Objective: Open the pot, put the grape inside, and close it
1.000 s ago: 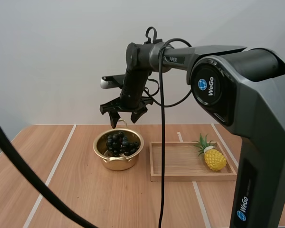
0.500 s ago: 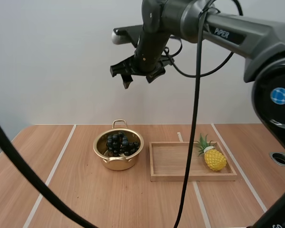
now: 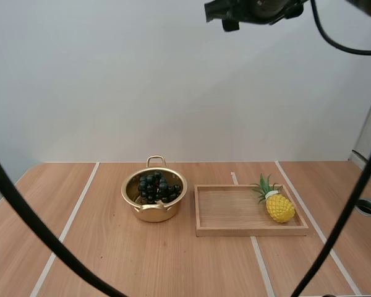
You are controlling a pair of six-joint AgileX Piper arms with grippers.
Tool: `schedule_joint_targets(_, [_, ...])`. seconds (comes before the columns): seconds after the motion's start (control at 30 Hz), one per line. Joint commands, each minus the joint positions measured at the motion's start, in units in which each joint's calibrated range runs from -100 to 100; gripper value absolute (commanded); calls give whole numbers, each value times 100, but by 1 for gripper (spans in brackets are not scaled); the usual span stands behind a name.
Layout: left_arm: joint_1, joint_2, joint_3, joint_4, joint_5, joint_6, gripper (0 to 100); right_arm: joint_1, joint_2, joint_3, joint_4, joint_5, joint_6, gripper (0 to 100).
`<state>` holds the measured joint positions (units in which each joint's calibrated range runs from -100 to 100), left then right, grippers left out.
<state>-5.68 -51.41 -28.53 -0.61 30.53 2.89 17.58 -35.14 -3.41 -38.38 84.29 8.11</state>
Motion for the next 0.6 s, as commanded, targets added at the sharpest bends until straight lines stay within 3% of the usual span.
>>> schedule_joint_targets(0.0, [2,0,-29,-6,-131,-7,0,-19,-448,-43,-208,-268,79,40])
schedule_joint_targets(0.07, [2,0,-29,-6,-131,-7,0,-19,-668,-43,-275,-257,65,0])
schedule_joint_targets(0.57, [2,0,-29,-6,-131,-7,0,-19,-1246,-43,-417,36,83,0])
